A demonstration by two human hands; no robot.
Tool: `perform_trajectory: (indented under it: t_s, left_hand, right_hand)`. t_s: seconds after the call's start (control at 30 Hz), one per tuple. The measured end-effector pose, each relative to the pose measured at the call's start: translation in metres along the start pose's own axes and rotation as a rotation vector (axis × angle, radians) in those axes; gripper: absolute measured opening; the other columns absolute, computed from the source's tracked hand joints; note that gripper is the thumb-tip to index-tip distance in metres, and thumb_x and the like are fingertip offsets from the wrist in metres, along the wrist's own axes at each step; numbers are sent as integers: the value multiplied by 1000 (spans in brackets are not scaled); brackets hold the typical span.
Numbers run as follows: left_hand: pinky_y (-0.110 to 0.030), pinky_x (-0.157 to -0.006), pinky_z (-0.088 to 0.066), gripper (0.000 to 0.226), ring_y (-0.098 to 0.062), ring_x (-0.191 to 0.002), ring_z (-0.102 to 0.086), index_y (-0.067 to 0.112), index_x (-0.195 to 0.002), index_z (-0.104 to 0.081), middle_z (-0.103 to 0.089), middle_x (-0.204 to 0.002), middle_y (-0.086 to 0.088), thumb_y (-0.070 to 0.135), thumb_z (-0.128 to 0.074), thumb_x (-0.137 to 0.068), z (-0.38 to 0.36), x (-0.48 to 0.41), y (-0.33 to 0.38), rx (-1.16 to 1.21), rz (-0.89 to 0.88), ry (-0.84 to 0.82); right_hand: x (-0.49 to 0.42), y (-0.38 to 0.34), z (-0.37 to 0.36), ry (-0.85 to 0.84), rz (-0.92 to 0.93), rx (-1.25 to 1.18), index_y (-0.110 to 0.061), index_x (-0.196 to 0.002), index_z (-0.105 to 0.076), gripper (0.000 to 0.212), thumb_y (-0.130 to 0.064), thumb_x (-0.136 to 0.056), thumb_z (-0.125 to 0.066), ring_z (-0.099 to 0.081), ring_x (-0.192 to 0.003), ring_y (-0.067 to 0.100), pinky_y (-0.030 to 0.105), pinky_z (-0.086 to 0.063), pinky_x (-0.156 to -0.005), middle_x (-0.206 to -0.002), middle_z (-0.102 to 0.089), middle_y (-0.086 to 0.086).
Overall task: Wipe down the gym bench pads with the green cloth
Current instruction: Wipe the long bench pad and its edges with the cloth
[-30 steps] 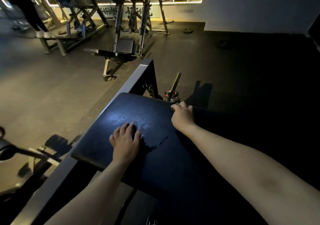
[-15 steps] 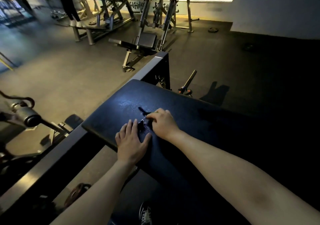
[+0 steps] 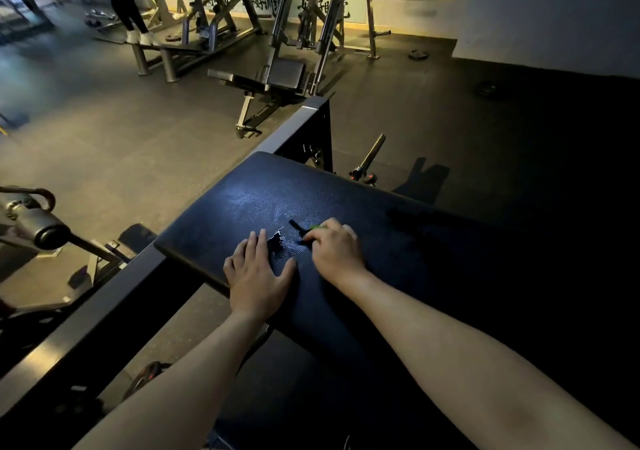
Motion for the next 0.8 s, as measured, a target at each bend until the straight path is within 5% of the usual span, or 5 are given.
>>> perform_trajectory:
  t_s: [0.17,0.3,0.47,0.8]
  left_hand:
    - [-43,-120,-9,100,-20,-152,-14,19,-159,-21,-22,-165,-2,71,-20,-73,4,4,-3,47,-72,-2]
    - [-39,-124,-5,97,-16,-153,-11,17,-158,-24,-20,-166,-1,74,-22,-80,3,19,-9,72,-98,19]
    - [-39,-124,-2,93,-16,-154,-8,17,-158,-24,-18,-166,0,73,-17,-84,-1,21,-12,36,-90,23]
    - [-39,-123,-1,91,-15,-153,-6,15,-159,-18,-17,-166,1,70,-21,-87,-3,18,-12,32,-110,12]
  right_hand:
    - [22,-40,-18,-153,175,-42,-32,-112,-74,35,-18,-86,-53,-56,-109,29,33,-43,-99,-117,-63,2]
    - [0,0,17,121,61,-17,-22,-127,-65,45,-8,-86,-53,-47,-108,35,40,-42,-98,-124,-55,10]
    - [-9,60,33,34,-244,315,-19,-139,-38,55,-51,-95,-45,-15,-139,32,53,-17,-112,-149,-25,8]
    - [6,14,18,68,-112,463,-10,-122,-43,24,-17,-100,-35,-51,-108,32,41,-45,-83,-126,-45,13]
Point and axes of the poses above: each hand's wrist, its own x-axis away from the middle knuckle, its own z-axis out of the back of the hand, y = z × x, the point moved 6 cm from there along -x, towards the middle knuckle
